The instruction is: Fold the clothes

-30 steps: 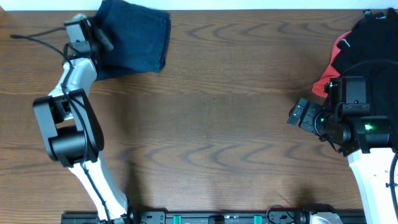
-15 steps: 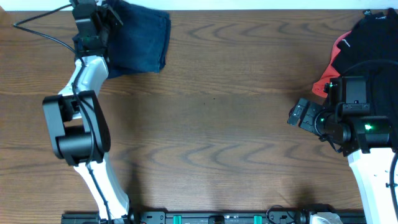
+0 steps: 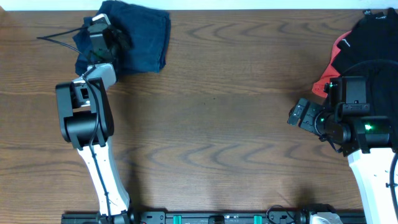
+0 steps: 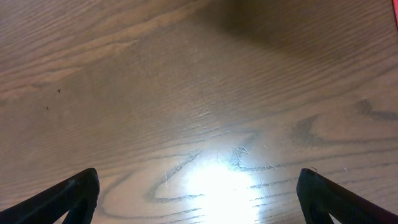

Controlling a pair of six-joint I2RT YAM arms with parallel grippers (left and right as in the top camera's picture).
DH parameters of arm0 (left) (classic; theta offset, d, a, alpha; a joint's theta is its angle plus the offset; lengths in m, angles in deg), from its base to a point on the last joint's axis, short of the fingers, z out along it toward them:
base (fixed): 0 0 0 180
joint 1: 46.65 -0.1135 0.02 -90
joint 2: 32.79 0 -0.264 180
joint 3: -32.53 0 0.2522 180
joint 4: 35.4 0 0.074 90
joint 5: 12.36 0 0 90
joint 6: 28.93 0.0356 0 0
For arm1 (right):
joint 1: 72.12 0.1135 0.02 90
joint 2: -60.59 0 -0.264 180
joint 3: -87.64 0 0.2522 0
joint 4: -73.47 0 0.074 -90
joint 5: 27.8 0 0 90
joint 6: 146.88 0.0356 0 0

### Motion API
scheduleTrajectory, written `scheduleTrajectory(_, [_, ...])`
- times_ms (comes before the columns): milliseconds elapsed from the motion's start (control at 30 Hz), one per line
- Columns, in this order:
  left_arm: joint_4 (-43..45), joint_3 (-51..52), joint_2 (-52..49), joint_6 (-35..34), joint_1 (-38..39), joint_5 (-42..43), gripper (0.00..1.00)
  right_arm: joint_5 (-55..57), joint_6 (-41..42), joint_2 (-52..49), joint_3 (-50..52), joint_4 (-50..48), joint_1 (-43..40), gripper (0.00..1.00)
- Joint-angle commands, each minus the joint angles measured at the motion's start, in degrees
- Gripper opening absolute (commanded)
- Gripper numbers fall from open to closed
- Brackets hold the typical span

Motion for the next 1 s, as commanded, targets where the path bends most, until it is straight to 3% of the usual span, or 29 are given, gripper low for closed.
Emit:
scheduleTrajectory(0, [-2.36, -0.13, 6.49, 1.01, -0.46, 2.54, 0.24, 0.07, 1.01, 0.11, -0.33, 0.07, 0.26, 0.99])
scheduleTrajectory(67, [-5.29, -0.13, 10.29, 1.03, -0.46, 4.35, 0.29, 0.07, 1.01, 0.11, -0.33, 0.07, 0.26, 0.99])
scheduleTrajectory(133, [-9.51, -0.13, 15.04, 1.01, -0.46, 6.60, 0.64, 0.07, 1.01, 0.11, -0.33, 0.07, 0.26, 0.99])
scheduleTrajectory(333, [-29.97, -0.13, 30.80, 1.03, -0.46, 11.87, 0.99, 0.07, 1.01, 0.11, -0.33, 0.07, 0.26, 0.99])
scheduleTrajectory(433, [-44.22, -0.13, 39.65, 1.05, -0.46, 11.87, 0.98, 0.07, 1.01, 0.11, -0.33, 0.07, 0.26, 0.99])
scheduleTrajectory(600, [-60.81, -0.11, 50.40, 2.89, -0.46, 11.89, 0.98, 0.07, 1.01, 0.11, -0.33, 0.07, 0.26, 0.99])
scheduleTrajectory(967, [-90.68, 0.07, 71.12, 7.37, -0.44, 11.91, 0.98, 0.07, 1.01, 0.11, -0.33, 0.07, 0.26, 0.99])
